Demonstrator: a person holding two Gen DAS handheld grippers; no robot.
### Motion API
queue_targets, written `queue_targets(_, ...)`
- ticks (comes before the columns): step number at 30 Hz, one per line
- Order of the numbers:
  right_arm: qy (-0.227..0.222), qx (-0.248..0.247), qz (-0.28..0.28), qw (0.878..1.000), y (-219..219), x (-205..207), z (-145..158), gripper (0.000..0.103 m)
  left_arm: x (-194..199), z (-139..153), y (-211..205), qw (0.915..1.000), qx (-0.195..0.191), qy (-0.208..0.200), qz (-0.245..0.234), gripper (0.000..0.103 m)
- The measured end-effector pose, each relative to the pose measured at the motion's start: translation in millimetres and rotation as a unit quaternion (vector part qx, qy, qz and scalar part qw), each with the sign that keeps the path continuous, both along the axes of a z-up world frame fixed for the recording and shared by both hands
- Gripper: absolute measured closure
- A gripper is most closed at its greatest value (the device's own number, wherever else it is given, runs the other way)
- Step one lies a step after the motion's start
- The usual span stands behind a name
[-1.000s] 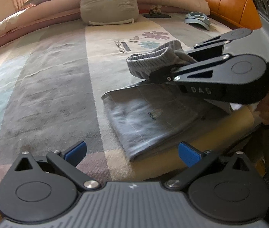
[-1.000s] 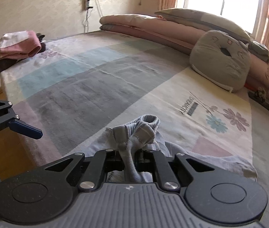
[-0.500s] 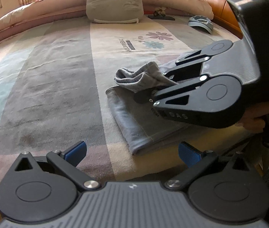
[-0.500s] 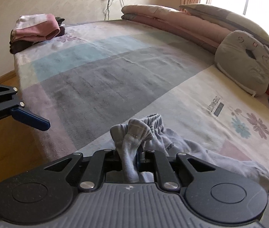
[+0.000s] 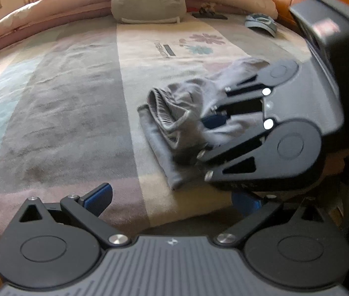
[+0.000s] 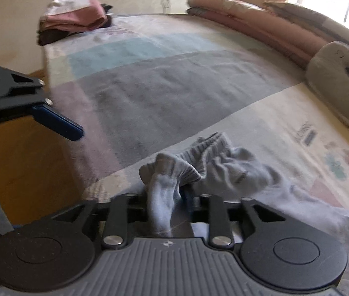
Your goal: Fold clothes
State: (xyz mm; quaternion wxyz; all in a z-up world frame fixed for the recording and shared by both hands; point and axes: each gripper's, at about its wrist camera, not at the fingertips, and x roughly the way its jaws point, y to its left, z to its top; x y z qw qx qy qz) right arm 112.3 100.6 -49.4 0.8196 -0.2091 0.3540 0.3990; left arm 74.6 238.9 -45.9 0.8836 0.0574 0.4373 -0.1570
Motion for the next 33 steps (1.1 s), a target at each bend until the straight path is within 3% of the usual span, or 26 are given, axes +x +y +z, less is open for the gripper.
queue_targets(2, 0.027, 0.026, 0.016, 0.999, -5, 2, 3, 0.048, -3, 3, 0, 1.0, -0.001, -0.002, -0.003, 0.001)
queue_targets(5, 0.039, 0.051, 0.024, 0.998, -14, 3, 12, 0.046, -6, 8, 1, 1.0, 0.0, -0.005, -0.001, 0.001)
queue_targets(12, 0.018, 0.097, -0.045, 0.994, -73, 13, 45, 0.028, 5, 25, -4, 0.9995, -0.005, -0.03, -0.008, 0.001)
queue_targets(16, 0.017, 0.107, -0.097, 0.989, -117, 21, 48, 0.015, 36, 41, -17, 0.9959, -0.07, -0.053, -0.022, 0.001)
queue_targets(20, 0.036, 0.11, -0.149, 0.982, -158, 25, 35, 0.004, 66, 22, -21, 0.9922, -0.121, -0.03, -0.009, 0.001)
queue_targets(27, 0.058, 0.103, -0.185, 0.976, -192, 26, 11, 0.0, 117, -22, -25, 0.979, -0.201, 0.023, 0.022, 0.002)
queue_targets(30, 0.076, 0.091, -0.197, 0.973, -202, 26, -5, 0.0, 110, -26, -9, 0.9713, -0.236, 0.017, 0.019, 0.002)
queue_targets(33, 0.08, 0.068, -0.204, 0.973, -215, 20, -23, 0.0, 101, -16, -5, 0.9743, -0.224, 0.01, 0.022, 0.001)
